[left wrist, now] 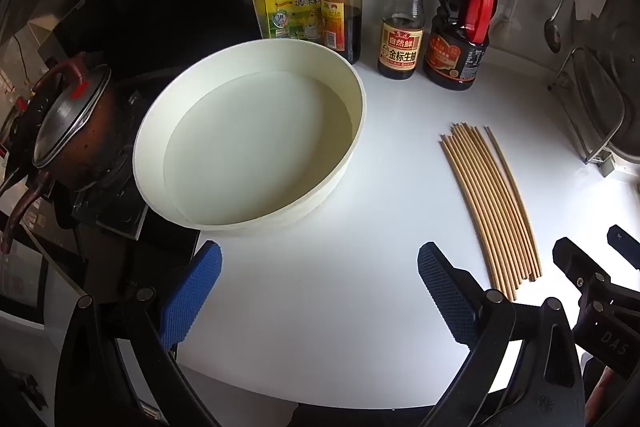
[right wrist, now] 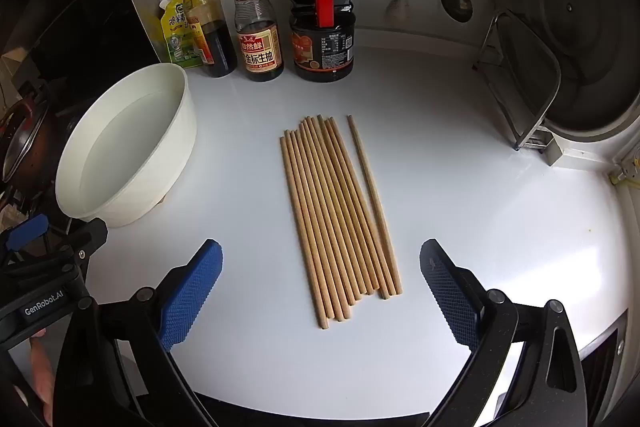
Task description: Organize utensils
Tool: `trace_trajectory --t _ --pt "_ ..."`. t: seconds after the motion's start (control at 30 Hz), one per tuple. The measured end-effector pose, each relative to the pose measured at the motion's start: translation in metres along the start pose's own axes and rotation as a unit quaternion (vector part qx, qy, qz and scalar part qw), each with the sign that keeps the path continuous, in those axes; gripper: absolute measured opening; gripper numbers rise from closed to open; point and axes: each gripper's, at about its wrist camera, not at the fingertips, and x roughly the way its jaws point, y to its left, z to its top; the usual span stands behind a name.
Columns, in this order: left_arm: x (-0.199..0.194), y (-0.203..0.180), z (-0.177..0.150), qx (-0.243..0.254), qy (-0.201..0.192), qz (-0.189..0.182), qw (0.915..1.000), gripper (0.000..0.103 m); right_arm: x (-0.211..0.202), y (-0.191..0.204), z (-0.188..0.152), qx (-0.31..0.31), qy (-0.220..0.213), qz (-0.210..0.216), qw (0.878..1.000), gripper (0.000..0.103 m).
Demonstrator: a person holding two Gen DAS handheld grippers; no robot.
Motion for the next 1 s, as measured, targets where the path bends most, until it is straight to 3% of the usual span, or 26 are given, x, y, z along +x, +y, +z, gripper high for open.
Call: trace_trajectory --t 1.0 --pt "-0.0021 -0.0013 -0.0002 0.003 -0.001 0.002 1.0000 0.097 -0.0014 0.0018 0.0006 -0.002 -0.002 -0.001 1.000 0.095"
